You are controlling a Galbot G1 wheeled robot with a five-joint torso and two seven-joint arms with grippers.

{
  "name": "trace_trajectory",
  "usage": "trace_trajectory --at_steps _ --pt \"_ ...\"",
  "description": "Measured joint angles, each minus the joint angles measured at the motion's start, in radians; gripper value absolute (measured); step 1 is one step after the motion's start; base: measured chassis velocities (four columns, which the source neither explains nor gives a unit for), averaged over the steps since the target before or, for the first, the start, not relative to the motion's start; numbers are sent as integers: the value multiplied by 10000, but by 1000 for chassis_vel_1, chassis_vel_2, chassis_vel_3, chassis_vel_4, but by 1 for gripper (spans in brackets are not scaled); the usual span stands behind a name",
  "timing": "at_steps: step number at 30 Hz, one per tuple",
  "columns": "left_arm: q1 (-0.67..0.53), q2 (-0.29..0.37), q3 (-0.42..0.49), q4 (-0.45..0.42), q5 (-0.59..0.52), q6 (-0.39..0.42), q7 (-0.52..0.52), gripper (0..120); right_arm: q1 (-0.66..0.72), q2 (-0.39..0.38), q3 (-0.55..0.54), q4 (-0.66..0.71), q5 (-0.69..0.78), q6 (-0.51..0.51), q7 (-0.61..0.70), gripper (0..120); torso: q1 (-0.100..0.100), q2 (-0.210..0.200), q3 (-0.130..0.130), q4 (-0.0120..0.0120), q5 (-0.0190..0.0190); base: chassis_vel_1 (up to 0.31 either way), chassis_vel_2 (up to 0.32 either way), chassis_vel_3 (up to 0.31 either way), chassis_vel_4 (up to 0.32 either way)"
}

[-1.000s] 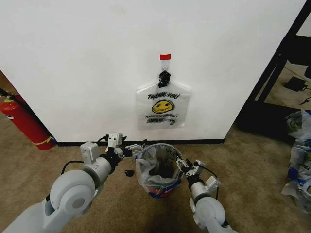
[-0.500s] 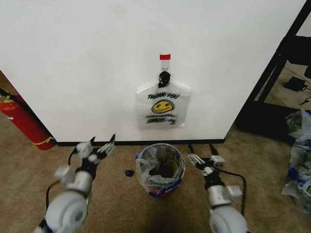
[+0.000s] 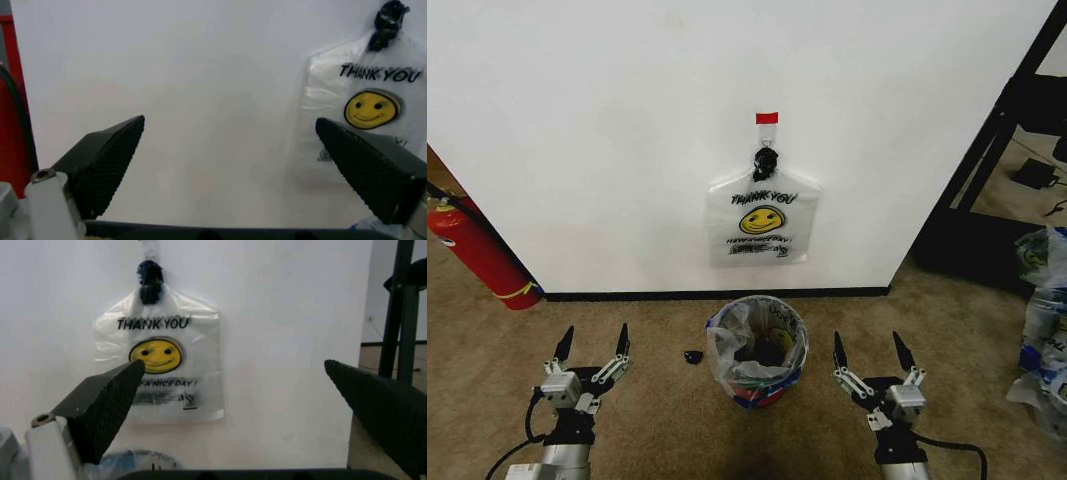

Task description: Pick up the garbage bag from the wall and place it over the trash bin.

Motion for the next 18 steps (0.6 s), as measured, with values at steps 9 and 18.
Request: trace_trajectory --at_steps 9,18 --pt "-113 -116 522 -297 540 368 -155 100 -110 482 -74 94 -650 -11 294 100 1 0 1 0 0 0 0 0 0" --pt "-3 41 569 -283 627 533 -247 100 -103 673 -332 356 -994 -107 377 100 1 0 1 1 0 0 0 0 0"
